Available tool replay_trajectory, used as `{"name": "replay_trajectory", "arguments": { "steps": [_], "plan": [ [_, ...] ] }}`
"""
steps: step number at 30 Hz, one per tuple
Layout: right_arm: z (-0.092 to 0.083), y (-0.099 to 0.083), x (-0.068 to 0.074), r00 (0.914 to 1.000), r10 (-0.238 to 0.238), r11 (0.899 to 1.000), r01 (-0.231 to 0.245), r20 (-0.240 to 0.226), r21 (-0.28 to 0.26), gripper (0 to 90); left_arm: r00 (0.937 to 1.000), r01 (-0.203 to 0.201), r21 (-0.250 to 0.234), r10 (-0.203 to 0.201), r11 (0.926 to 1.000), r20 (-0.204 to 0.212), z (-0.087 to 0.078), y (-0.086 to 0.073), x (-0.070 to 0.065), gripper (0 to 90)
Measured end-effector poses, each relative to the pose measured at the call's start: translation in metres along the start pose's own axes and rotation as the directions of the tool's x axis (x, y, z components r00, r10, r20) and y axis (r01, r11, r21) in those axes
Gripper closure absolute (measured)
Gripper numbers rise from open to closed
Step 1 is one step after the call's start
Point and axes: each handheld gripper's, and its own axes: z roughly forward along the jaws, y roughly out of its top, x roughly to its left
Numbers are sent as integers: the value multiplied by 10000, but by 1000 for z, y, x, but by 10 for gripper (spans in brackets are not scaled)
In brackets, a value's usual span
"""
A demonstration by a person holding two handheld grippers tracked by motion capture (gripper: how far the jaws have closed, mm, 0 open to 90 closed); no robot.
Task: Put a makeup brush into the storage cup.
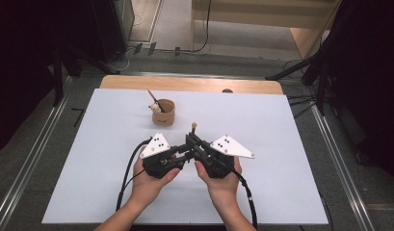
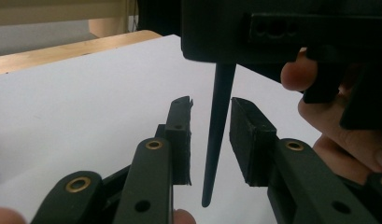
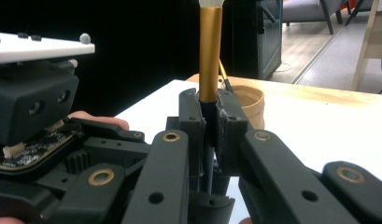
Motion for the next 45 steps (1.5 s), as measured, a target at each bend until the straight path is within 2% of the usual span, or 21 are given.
{"name": "replay_trajectory", "arguments": {
  "steps": [6, 15, 22, 26, 31, 34, 39, 42, 45],
  "plan": [
    [1, -1, 2, 9999, -149, 9999, 150, -36, 50, 847, 9999, 140, 112, -139, 9998, -56, 0, 0, 1, 733],
    [1, -1, 3, 9997, -225, 9997, 225, 2, 92, 847, 9999, 82, 185, -81, 9998, -67, 1, 1, -1, 785],
    [2, -2, 3, 9997, -263, 9995, 262, 17, 146, 846, 10000, 3, 288, -6, 9996, 74, 1, 1, -2, 843],
    [1, -2, 2, 9999, -145, 9999, 145, -52, 27, 829, 9997, 122, 255, -128, 9996, 219, 0, 2, -1, 848],
    [-1, 1, 2, 9997, -149, 9998, 151, 173, -133, 591, 9998, 174, 216, -175, 9996, 64, -1, 1, 4, 849],
    [-4, 3, -2, 9994, 46, 9998, -39, 332, -200, 462, 9998, 204, 211, -204, 9996, -12, -2, 0, 7, 849],
    [-10, 6, -5, 9962, -125, 9996, 146, 862, -238, 222, 9996, 259, 194, -256, 9995, -152, -2, -1, 12, 849],
    [-14, 7, -9, 9942, -200, 9995, 222, 1056, -201, 132, 9993, 312, 148, -309, 9994, -223, -2, -1, 14, 850],
    [-18, 6, -14, 9934, -527, 9985, 537, 1019, -74, 85, 9991, 346, 94, -344, 9994, -258, -3, -1, 16, 850]
  ]
}}
